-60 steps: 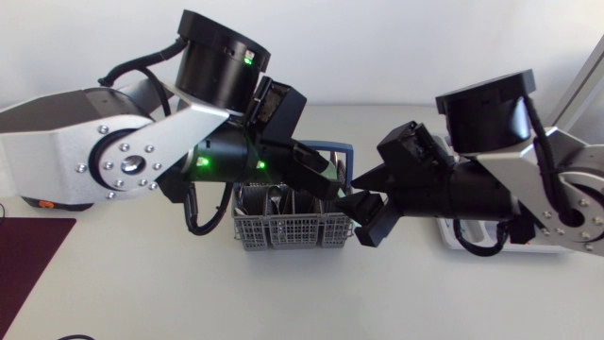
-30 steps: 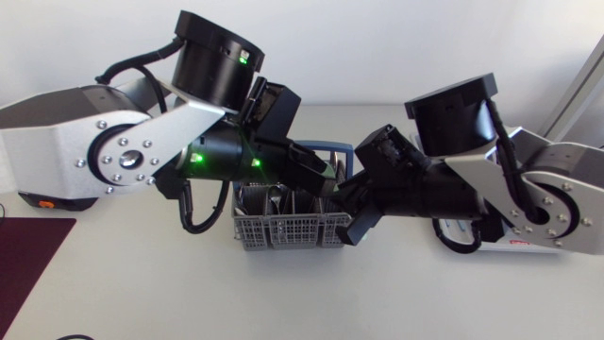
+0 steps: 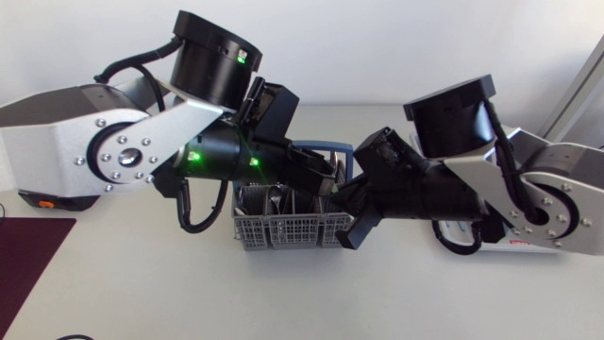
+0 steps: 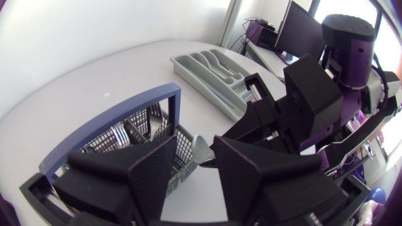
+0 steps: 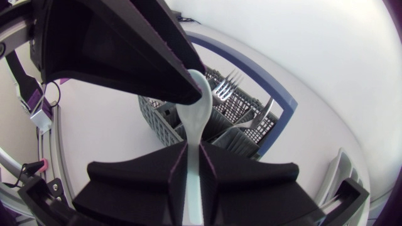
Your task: Unload the cutlery basket into the drawer organizer.
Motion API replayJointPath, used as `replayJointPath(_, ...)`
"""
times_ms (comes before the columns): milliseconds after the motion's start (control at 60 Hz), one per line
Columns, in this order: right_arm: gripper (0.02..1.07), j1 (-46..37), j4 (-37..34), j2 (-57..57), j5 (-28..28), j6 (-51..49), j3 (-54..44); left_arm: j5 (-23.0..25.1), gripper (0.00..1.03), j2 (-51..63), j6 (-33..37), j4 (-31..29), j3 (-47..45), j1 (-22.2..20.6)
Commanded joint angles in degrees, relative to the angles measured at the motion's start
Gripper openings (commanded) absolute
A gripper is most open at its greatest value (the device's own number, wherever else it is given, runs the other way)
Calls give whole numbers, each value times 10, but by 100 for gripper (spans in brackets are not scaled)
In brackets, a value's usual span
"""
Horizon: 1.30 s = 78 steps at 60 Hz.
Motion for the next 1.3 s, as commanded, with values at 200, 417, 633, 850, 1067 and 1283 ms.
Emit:
replayJointPath(200, 13, -36, -36, -45, -40, -47, -45, -8, 87, -29, -10, 25, 24, 33)
replayJointPath(417, 13, -139, -105, -90, -112, -163, -70, -51, 89, -63, 49, 29, 12, 61)
replayJointPath(633, 14, -317, -170, -84, -209, -340, -70, -56, 90, -100, 138, 15, -41, 89)
replayJointPath(850, 14, -477, -257, 5, -245, -563, -27, -56, 90, -105, 237, 10, -82, 111)
replayJointPath(1067, 14, -582, -269, 107, -242, -727, 23, -55, 90, -100, 287, 8, -101, 105)
replayJointPath(1283, 14, -684, -308, 253, -219, -893, 139, -56, 90, -81, 336, -2, -112, 97)
